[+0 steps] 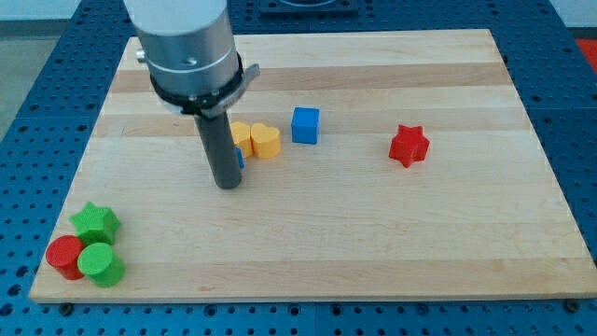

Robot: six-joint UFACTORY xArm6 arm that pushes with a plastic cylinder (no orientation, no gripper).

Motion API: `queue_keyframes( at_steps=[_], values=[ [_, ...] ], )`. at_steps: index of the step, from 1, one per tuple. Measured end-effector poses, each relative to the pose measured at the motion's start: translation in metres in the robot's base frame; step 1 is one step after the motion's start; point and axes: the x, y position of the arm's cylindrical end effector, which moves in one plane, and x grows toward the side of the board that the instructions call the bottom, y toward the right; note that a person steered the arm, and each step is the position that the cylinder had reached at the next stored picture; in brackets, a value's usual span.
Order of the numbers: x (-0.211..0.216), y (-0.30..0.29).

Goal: Separate the yellow heart and blue cube from the yellow hexagon

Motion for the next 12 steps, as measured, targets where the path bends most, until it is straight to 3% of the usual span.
queue_keyframes(
  at_steps=[4,5,10,11,12],
  values=[
    [-0.003,0.013],
    [-0.015,0.041],
    [-0.056,0.042],
    [-0.056,0.042],
    [-0.028,0.055]
  ],
)
